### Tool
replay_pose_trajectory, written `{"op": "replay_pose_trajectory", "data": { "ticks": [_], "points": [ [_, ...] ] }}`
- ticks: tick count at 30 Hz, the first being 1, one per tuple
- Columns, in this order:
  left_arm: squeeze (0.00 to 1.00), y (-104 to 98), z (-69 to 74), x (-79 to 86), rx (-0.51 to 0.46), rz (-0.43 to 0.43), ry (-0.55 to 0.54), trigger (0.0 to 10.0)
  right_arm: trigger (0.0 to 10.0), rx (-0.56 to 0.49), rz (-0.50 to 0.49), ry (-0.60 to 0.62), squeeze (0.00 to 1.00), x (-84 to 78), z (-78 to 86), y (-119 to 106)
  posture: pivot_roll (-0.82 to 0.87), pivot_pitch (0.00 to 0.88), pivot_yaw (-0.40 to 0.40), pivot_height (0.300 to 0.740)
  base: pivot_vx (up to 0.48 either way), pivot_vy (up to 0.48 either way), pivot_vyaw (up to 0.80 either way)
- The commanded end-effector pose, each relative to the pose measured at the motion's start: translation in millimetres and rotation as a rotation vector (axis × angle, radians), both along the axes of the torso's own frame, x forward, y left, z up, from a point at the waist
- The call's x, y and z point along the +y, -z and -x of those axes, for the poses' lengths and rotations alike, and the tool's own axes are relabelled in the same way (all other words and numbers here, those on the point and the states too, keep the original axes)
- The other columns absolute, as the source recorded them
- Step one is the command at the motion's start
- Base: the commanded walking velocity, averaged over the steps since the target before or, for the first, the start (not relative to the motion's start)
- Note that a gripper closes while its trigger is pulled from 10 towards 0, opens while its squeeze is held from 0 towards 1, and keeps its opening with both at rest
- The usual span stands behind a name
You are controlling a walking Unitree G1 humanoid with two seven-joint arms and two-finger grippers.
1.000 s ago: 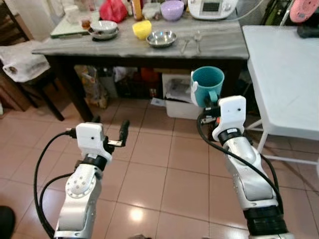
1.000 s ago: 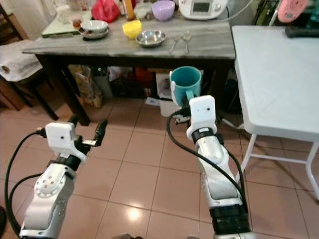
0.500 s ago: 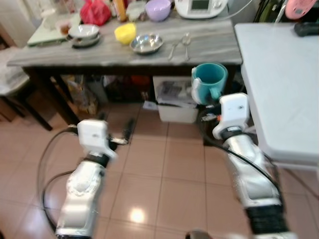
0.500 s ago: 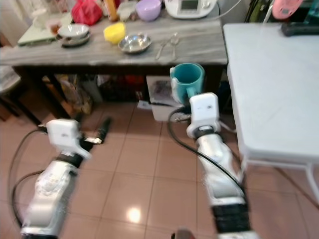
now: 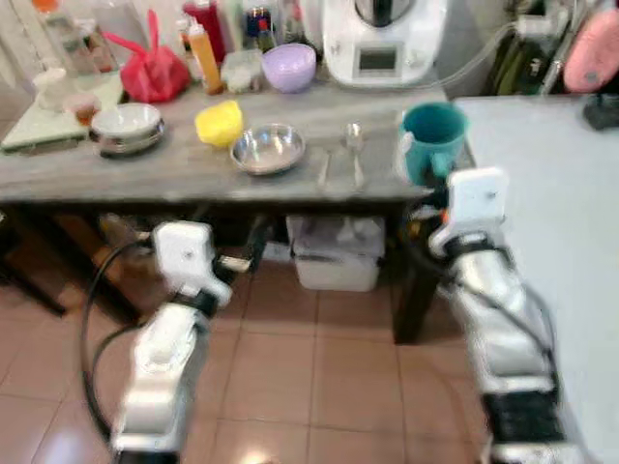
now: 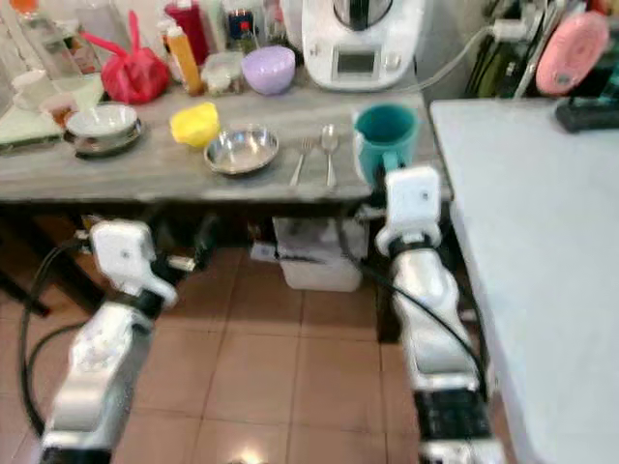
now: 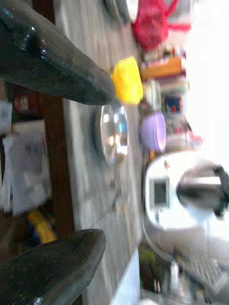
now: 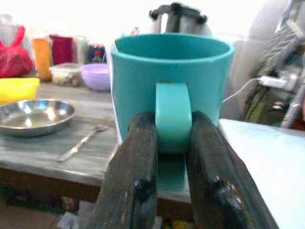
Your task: Setting the table
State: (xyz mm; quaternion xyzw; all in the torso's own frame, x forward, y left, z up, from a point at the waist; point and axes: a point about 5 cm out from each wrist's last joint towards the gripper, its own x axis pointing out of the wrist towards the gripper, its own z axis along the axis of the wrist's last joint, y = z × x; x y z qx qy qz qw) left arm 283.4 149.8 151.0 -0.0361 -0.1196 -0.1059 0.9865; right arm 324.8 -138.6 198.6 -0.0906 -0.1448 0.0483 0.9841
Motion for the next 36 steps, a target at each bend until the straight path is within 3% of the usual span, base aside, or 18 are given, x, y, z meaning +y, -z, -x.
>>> {"op": "replay_pose_trajectory", "data": {
  "ticks": [1, 26, 36],
  "points": [
    [0.00, -5.3, -0.2, 1.4, -0.020, 0.000, -0.011, 10.0, 10.0, -0.044, 0.002, 0.003, 0.00, -2.0, 1.4, -9.3, -0.12, 0.092, 0.092, 0.740, 0.472, 0.000, 0.00],
    [0.00, -4.2, 2.5, 1.2, -0.016, 0.002, -0.034, 10.0, 10.0, -0.026, 0.012, -0.010, 0.00, -1.4, 6.6, -4.9, -0.13, 0.108, 0.092, 0.740, 0.472, 0.000, 0.00],
    [0.00, -2.2, 11.1, 6.6, -0.003, -0.014, -0.067, 10.0, 10.0, -0.001, 0.001, -0.065, 0.00, 5.3, 11.1, 0.6, -0.12, 0.118, 0.093, 0.740, 0.394, 0.000, 0.00]
  ]
}}
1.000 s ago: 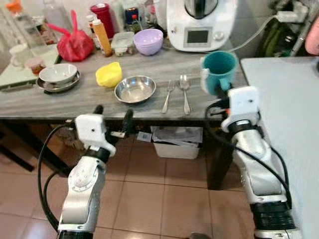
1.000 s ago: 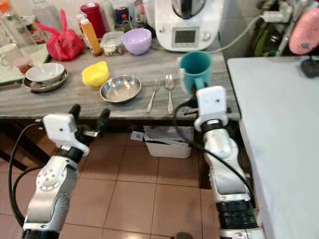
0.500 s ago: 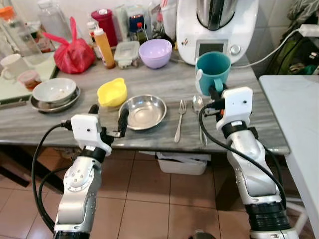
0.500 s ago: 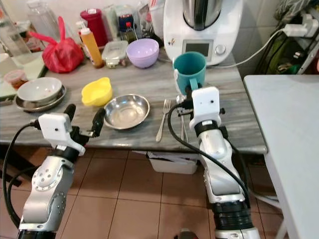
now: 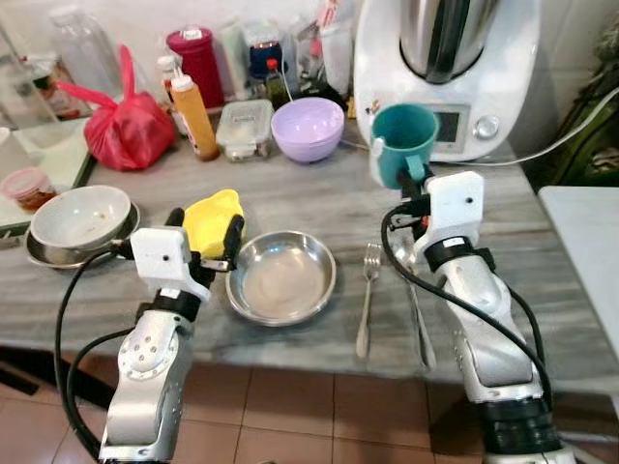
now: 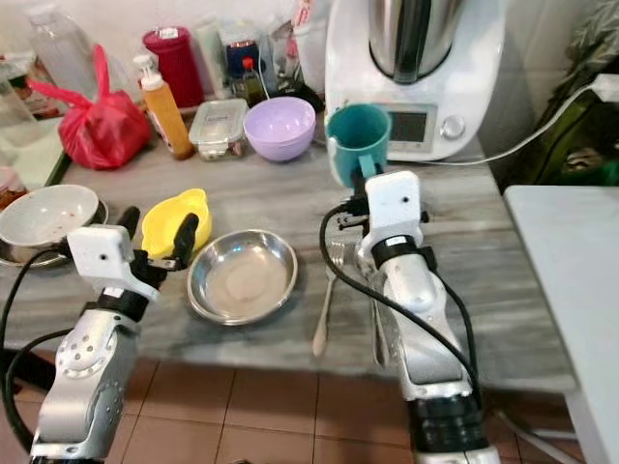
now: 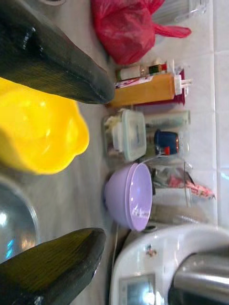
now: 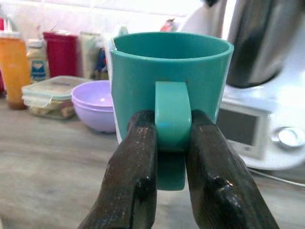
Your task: Setting the table
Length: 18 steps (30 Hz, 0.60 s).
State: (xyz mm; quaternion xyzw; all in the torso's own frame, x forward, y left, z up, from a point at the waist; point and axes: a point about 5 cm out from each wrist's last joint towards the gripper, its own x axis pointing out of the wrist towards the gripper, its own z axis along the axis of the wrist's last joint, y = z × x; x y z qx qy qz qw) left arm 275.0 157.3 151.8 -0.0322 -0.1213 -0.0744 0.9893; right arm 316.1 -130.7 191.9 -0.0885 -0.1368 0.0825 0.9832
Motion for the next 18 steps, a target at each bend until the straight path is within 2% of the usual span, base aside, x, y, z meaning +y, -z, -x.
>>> {"op": "replay_pose_trajectory", "data": {
  "ticks": [1, 9, 12, 18],
  "points": [
    [0.00, -1.3, 6.0, 0.4, 0.000, -0.023, -0.008, 10.0, 10.0, -0.020, -0.005, -0.015, 0.00, -0.4, 4.2, -5.1, -0.11, 0.122, 0.093, 0.740, 0.000, 0.000, 0.00],
    [0.00, -4.2, 25.5, 6.2, -0.013, -0.053, -0.071, 10.0, 10.0, -0.016, -0.004, -0.055, 0.00, 4.9, 7.9, -3.7, -0.10, 0.129, 0.095, 0.740, 0.000, 0.000, 0.00],
    [0.00, 0.6, 43.0, 9.3, 0.011, -0.096, -0.042, 10.0, 10.0, -0.012, -0.006, -0.067, 0.00, 5.9, 9.1, -3.3, -0.09, 0.130, 0.093, 0.740, 0.000, 0.000, 0.00],
    [0.00, 5.6, 53.4, 20.0, 0.047, -0.132, -0.022, 10.0, 10.0, -0.008, -0.004, -0.078, 0.00, 7.1, 9.6, -2.4, -0.08, 0.134, 0.092, 0.740, 0.000, 0.000, 0.00]
  ]
}}
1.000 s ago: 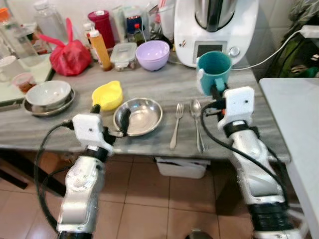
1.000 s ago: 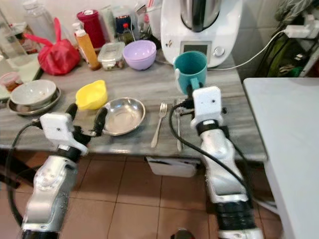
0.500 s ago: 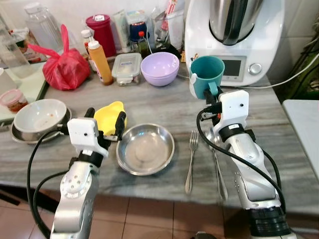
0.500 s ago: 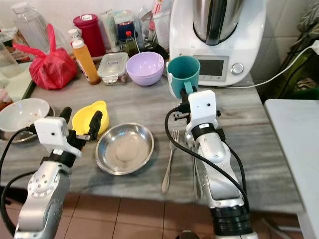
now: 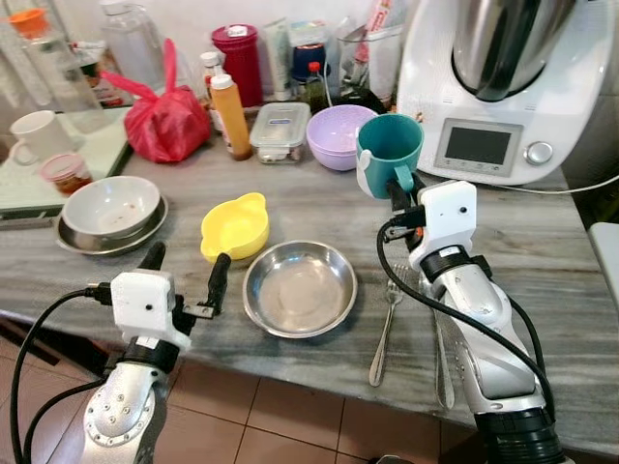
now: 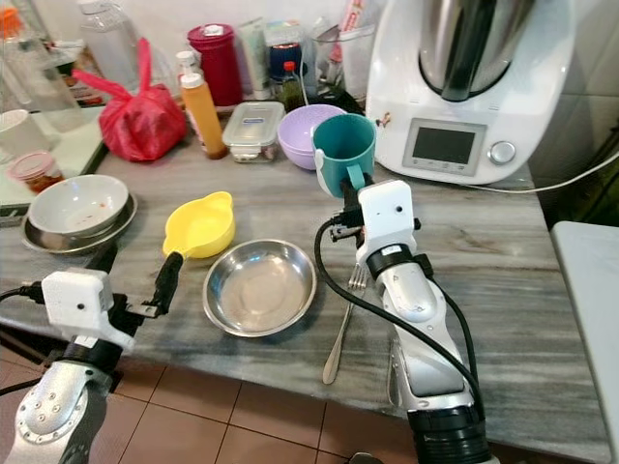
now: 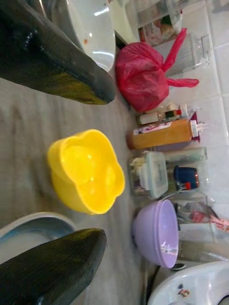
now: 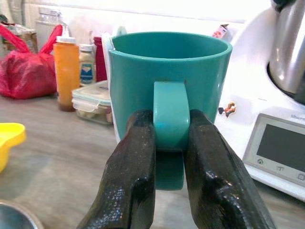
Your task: Setting the table
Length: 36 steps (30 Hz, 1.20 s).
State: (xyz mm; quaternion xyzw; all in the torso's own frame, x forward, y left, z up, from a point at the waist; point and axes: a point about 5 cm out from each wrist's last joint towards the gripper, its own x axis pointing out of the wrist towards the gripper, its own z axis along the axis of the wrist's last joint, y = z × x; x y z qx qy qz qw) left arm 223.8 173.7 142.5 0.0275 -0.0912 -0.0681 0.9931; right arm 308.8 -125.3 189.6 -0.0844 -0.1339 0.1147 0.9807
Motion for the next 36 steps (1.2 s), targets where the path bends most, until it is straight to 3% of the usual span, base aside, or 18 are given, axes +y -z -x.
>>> {"op": "replay_pose_trajectory", "data": {
  "ticks": [1, 16, 24, 36],
  "points": [
    [0.00, -3.2, 2.8, 4.2, 0.002, -0.014, 0.009, 10.0, 10.0, -0.018, -0.006, -0.015, 0.00, 1.9, 2.1, -4.4, -0.08, 0.134, 0.092, 0.740, 0.000, 0.000, 0.43],
    [0.00, -2.7, 0.1, -4.6, 0.032, 0.009, 0.085, 10.0, 10.0, 0.019, -0.010, -0.013, 0.00, 6.1, -5.5, 1.6, -0.07, 0.133, 0.088, 0.740, 0.000, 0.000, 0.62],
    [0.00, -5.3, -4.4, -12.5, 0.048, 0.038, 0.219, 10.0, 10.0, 0.067, -0.003, 0.006, 0.00, 2.4, -6.5, 12.1, -0.07, 0.129, 0.084, 0.740, 0.000, 0.000, 0.00],
    [0.00, -3.0, -5.3, -25.3, 0.072, 0.026, 0.325, 10.0, 10.0, 0.153, 0.029, -0.028, 0.00, 0.5, -6.5, 27.6, -0.08, 0.135, 0.086, 0.740, 0.000, 0.000, 0.00]
  ]
}}
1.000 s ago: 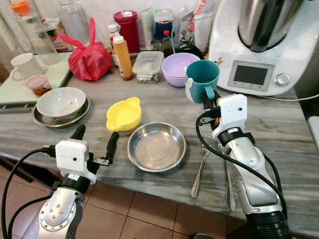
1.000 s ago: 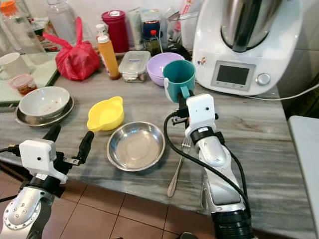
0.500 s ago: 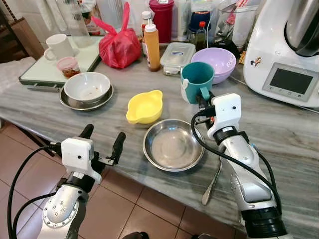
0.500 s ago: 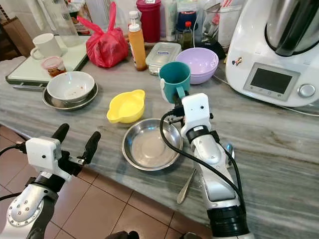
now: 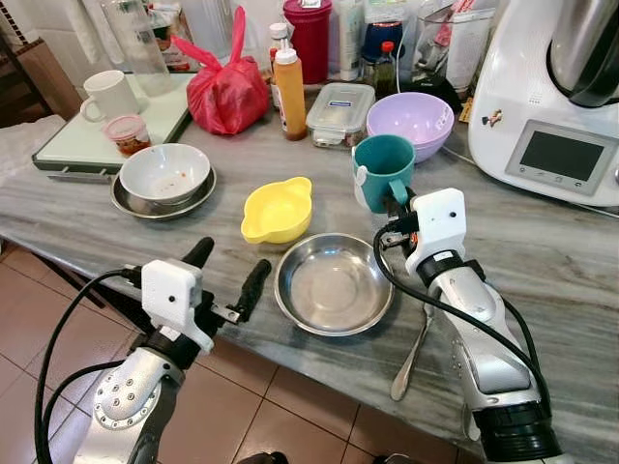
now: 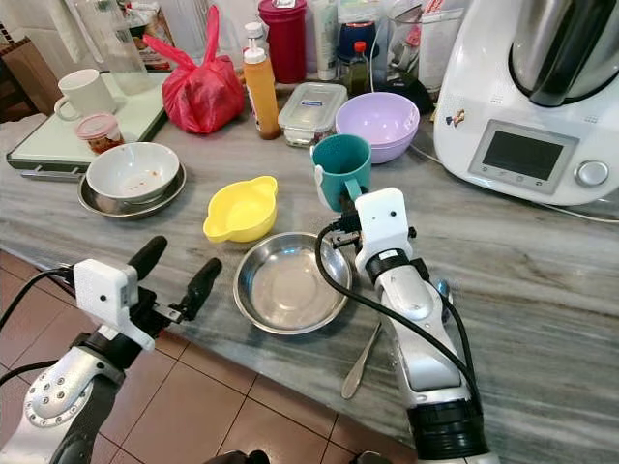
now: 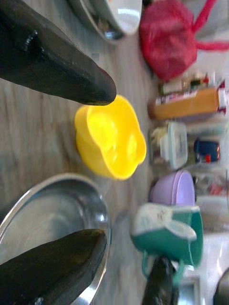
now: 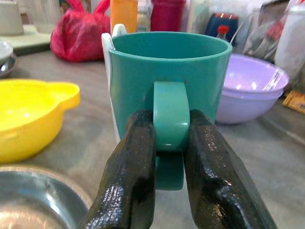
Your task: Setting the table
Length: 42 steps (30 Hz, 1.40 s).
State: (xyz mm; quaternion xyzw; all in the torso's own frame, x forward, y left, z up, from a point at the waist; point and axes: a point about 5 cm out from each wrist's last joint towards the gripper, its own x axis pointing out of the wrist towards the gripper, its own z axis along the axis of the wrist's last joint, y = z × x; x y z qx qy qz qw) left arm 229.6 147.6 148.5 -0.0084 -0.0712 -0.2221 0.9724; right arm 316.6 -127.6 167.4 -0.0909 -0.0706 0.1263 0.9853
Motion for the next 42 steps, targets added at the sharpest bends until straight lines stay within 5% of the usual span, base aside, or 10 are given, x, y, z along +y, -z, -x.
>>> {"op": "replay_pose_trajectory", "data": {
  "ticks": [1, 14, 22, 35, 36, 37, 39, 42],
  "points": [
    [0.00, 3.4, 0.6, 0.5, 0.021, -0.019, 0.015, 10.0, 10.0, 0.034, -0.002, -0.022, 0.00, 2.8, 1.6, 6.5, -0.08, 0.136, 0.088, 0.740, 0.000, 0.000, 0.00],
    [0.00, 3.8, -6.8, -2.0, 0.026, -0.018, 0.037, 10.0, 10.0, 0.072, 0.017, -0.041, 0.00, 0.5, 8.3, 15.8, -0.09, 0.136, 0.090, 0.740, 0.000, 0.000, 0.00],
    [0.00, 12.2, -1.6, -11.8, 0.088, -0.017, 0.161, 10.0, 10.0, 0.082, 0.017, -0.054, 0.00, -2.0, 13.5, 18.6, -0.10, 0.136, 0.093, 0.740, 0.000, 0.000, 0.00],
    [0.00, 12.3, -2.3, -11.6, 0.112, -0.015, 0.217, 10.0, 10.0, 0.077, 0.000, -0.106, 0.00, 4.1, 16.9, 16.7, -0.10, 0.132, 0.097, 0.740, 0.000, 0.000, 0.00],
    [0.00, 12.5, -2.3, -12.0, 0.113, -0.014, 0.219, 10.0, 10.0, 0.077, 0.000, -0.108, 0.13, 4.5, 16.9, 16.7, -0.10, 0.132, 0.097, 0.740, 0.000, 0.000, 0.00],
    [0.00, 12.6, -2.3, -12.3, 0.114, -0.014, 0.221, 10.0, 10.0, 0.077, 0.000, -0.109, 0.68, 4.7, 16.9, 16.8, -0.10, 0.132, 0.097, 0.740, 0.000, 0.000, 0.00],
    [0.00, 13.1, -2.2, -12.7, 0.117, -0.015, 0.224, 10.0, 10.0, 0.080, -0.009, -0.116, 1.00, 5.3, 17.2, 17.0, -0.10, 0.132, 0.097, 0.740, 0.000, 0.000, 0.00],
    [0.00, 13.0, -2.5, -12.8, 0.118, -0.017, 0.225, 10.0, 10.0, 0.080, -0.005, -0.119, 1.00, 5.5, 18.0, 17.0, -0.10, 0.134, 0.098, 0.740, 0.000, 0.000, 0.00]
  ]
}}
